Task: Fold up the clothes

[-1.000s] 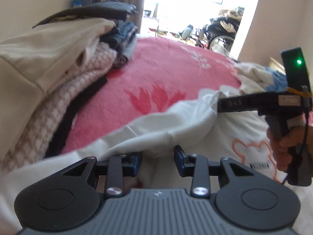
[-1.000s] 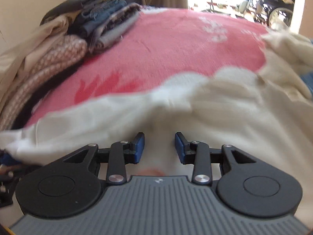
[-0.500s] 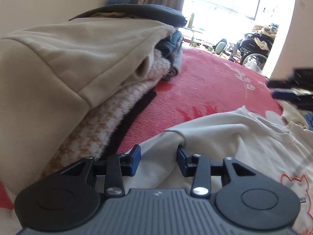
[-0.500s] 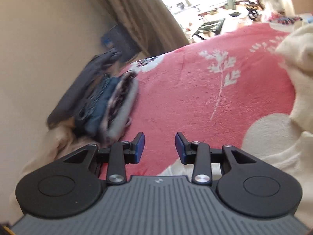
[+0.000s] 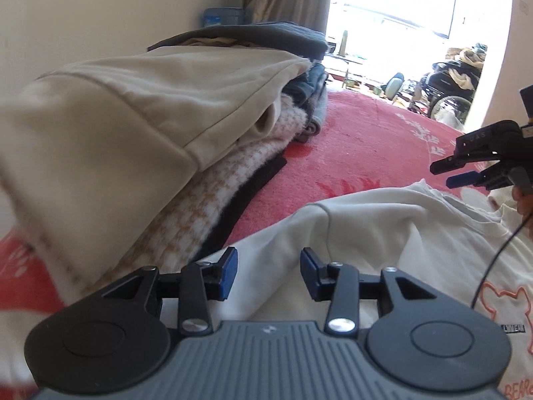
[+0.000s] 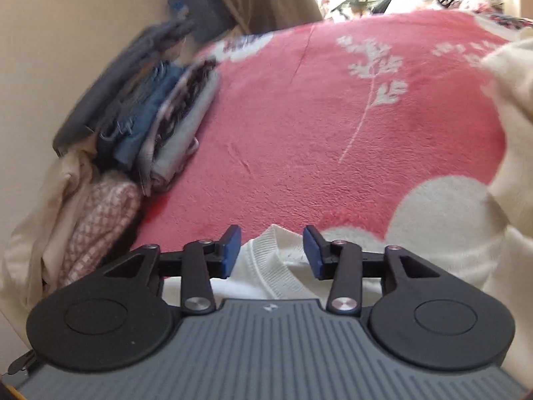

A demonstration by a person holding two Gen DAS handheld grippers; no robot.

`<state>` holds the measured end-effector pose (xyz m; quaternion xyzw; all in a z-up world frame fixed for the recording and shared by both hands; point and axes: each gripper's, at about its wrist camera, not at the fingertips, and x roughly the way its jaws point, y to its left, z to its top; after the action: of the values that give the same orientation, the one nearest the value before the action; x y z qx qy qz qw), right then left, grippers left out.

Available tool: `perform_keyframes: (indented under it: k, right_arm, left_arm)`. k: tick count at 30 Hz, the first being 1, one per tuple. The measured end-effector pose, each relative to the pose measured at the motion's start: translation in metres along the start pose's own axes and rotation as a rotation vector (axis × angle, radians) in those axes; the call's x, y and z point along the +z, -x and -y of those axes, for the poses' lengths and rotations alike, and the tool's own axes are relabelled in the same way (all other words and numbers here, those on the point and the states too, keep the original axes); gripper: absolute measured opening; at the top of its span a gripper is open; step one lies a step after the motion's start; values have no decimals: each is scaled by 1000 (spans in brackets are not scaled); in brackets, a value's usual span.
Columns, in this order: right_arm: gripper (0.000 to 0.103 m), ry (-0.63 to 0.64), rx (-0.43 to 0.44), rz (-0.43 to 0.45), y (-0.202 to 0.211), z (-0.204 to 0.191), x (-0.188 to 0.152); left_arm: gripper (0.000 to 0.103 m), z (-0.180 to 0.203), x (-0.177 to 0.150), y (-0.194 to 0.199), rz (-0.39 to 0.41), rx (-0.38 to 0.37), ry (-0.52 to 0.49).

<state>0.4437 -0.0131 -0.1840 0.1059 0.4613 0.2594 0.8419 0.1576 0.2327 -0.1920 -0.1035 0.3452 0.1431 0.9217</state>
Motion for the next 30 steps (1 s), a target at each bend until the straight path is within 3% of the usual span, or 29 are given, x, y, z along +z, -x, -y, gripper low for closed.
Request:
perform_keyframes:
  k: [2,7,10,14,20,22,25,28,30]
  right_arm:
    - [42,14,-39,-1,-1,-3,8]
    - [43,62,108,51,40,-37,-13]
    - [43,108,180,5,59,-65,-50]
    - [43,170,217,-75,80,-100,-110]
    - [43,163,250,-179,112,-142,-186]
    - [43,127,264,-172,124,-156,-205]
    - [43,31,317,-201,134,-177,-227]
    - [43,-38,338,-219,143,-199,-248]
    - [43,-67,344,-234,151,-212,-261]
  left_arm:
    - [43,-5,-8,9,-18,-2,26]
    - [43,-30,-26,34,-118,-84,47]
    - [43,-50,-36,56,-162,-132,61]
    - [45,-79,-53,86,-210,-141,85]
    - [48,-128,-71,136,-162,26,71]
    - [50,-141,-73,150,-128,128,0]
    - [61,-157,-78,164,-73,238,-124]
    - [63,-175,-84,158,-68,284,-187]
    - [63,-185,-83,144,-86,272,-192]
